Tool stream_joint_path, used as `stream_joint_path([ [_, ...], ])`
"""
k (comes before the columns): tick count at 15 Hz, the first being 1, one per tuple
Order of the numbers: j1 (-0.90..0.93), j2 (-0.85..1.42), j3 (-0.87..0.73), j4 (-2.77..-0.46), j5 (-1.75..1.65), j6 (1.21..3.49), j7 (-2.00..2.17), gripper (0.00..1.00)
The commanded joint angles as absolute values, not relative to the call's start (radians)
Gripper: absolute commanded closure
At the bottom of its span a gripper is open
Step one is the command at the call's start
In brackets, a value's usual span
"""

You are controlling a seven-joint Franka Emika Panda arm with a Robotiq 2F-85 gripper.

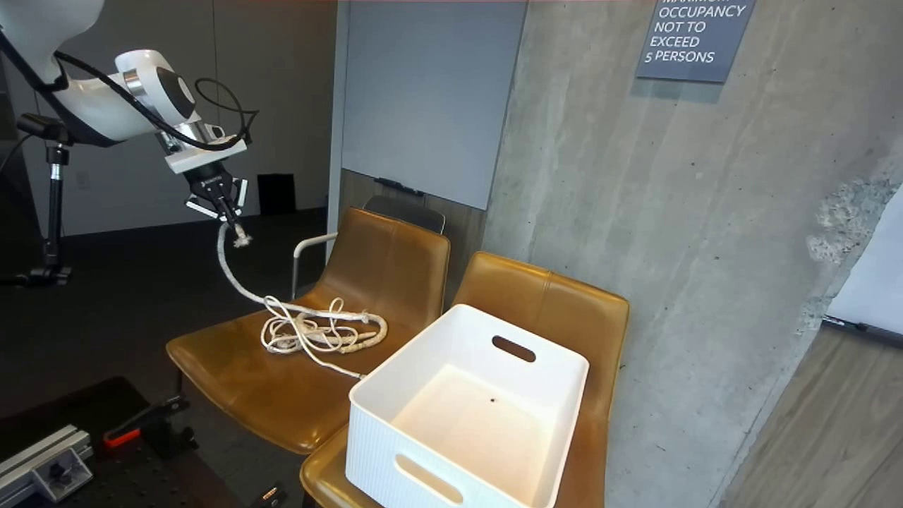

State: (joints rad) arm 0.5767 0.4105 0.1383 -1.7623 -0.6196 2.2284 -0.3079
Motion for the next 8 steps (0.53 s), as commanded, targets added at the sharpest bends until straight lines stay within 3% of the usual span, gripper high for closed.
stream_joint_path([
  [1, 0.497, 0.335, 0.185, -1.869, -0.632, 2.255, -0.279, 0.97],
  [8, 0.338, 0.278, 0.161, -1.951, -0.650, 2.291, -0.337, 0.97],
])
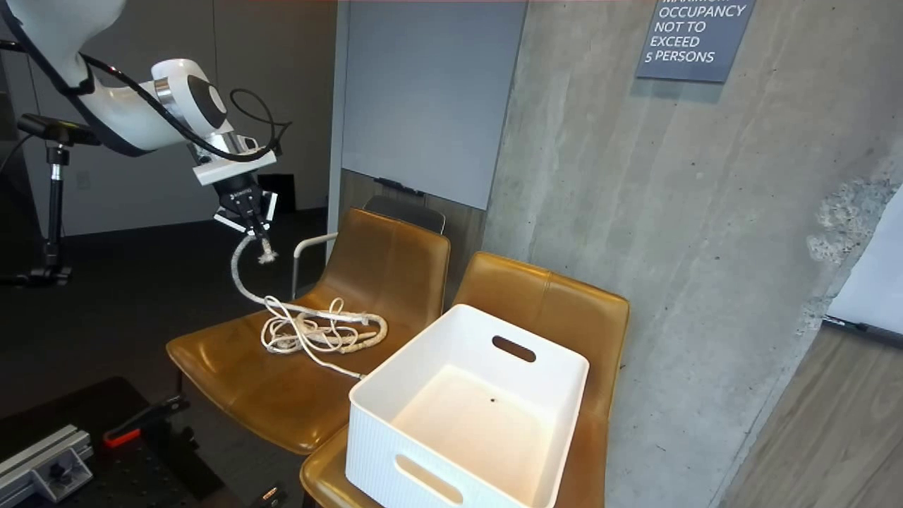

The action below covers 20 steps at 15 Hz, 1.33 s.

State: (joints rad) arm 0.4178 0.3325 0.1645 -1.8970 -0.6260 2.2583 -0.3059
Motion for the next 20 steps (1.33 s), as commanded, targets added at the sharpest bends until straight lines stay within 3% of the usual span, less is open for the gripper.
stream_joint_path([
  [1, 0.302, 0.269, 0.152, -1.954, -0.647, 2.298, -0.367, 0.97],
  [7, 0.099, 0.332, 0.097, -1.926, -0.602, 2.445, -0.578, 0.97],
  [15, -0.064, 0.461, 0.215, -2.063, -0.278, 2.743, -0.883, 0.97],
  [16, -0.095, 0.463, 0.236, -2.079, -0.241, 2.761, -0.936, 0.90],
  [17, -0.127, 0.461, 0.258, -2.094, -0.205, 2.771, -0.989, 0.65],
  [18, -0.155, 0.457, 0.278, -2.104, -0.173, 2.774, -1.042, 0.64],
  [20, -0.199, 0.440, 0.315, -2.121, -0.119, 2.763, -1.149, 0.50],
])
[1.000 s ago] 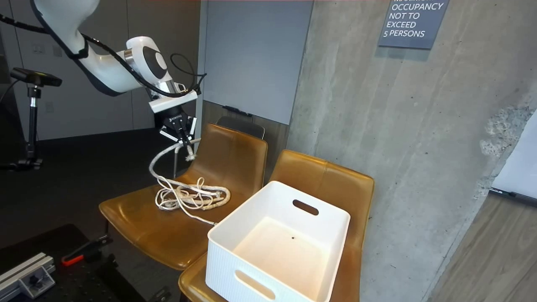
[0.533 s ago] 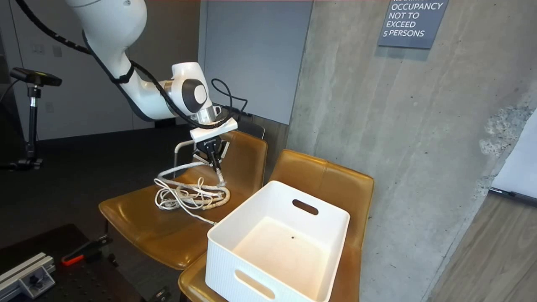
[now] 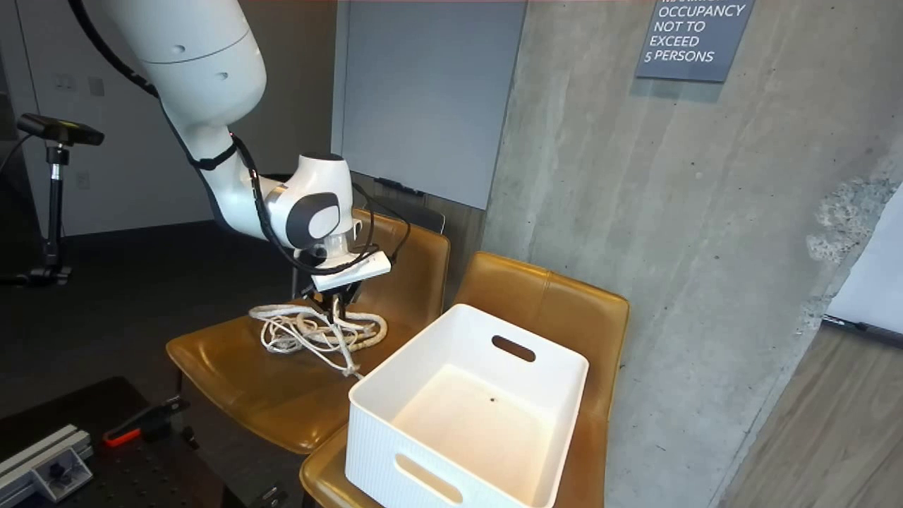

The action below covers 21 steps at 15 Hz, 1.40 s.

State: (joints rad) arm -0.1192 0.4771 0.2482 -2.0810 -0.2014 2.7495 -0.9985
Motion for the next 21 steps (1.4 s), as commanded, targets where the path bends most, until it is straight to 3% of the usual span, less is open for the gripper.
stream_joint_path([
  [1, -0.220, 0.430, 0.340, -2.129, -0.091, 2.756, -1.211, 0.42],
  [7, -0.305, 0.370, 0.479, -2.134, 0.112, 2.702, -1.585, 0.01],
  [10, -0.282, 0.325, 0.407, -2.057, 0.101, 2.541, -1.726, 0.00],
  [11, -0.219, 0.359, 0.382, -2.092, 0.128, 2.638, -1.657, 0.00],
  [21, -0.181, 0.360, 0.345, -2.088, 0.135, 2.623, -1.664, 0.00],
])
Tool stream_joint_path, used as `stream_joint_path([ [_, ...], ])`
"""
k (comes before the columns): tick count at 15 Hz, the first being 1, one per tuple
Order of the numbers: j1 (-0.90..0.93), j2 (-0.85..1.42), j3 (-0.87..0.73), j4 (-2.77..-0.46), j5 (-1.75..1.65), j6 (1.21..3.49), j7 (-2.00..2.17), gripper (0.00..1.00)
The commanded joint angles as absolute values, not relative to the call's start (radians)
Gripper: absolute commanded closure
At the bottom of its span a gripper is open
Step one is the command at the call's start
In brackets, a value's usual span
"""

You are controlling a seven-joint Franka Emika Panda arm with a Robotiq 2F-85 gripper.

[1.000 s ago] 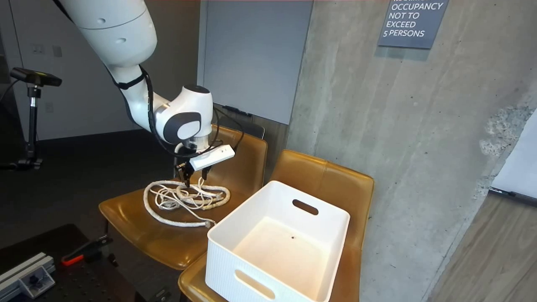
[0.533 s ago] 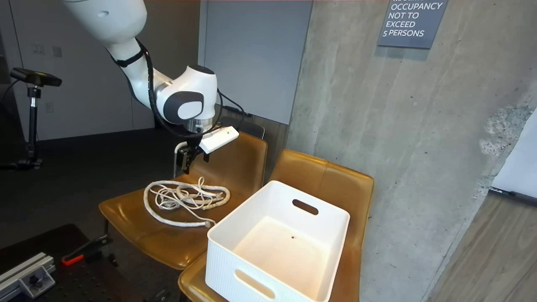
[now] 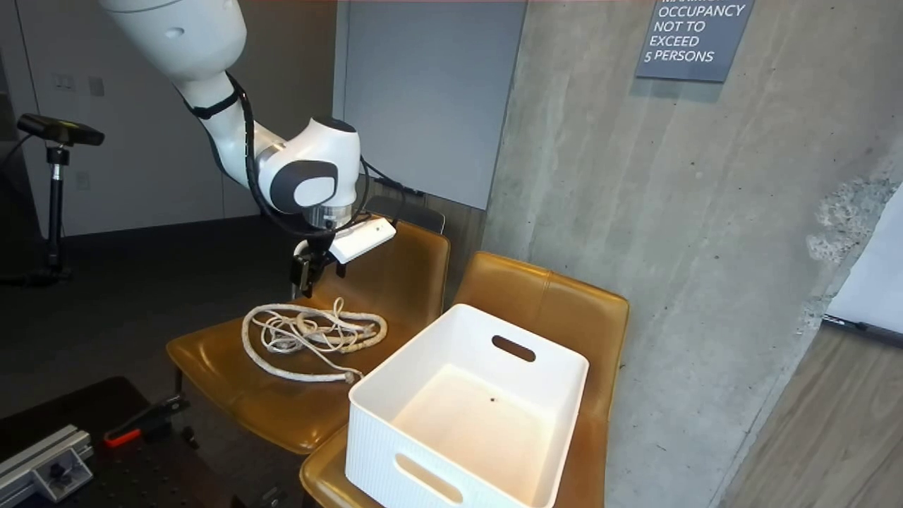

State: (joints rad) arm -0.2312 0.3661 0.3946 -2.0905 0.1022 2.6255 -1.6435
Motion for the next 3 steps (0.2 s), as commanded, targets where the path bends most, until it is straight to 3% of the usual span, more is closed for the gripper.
stream_joint_path([
  [1, -0.181, 0.360, 0.345, -2.088, 0.135, 2.623, -1.664, 0.00],
  [3, -0.181, 0.360, 0.345, -2.088, 0.135, 2.623, -1.664, 0.00],
])
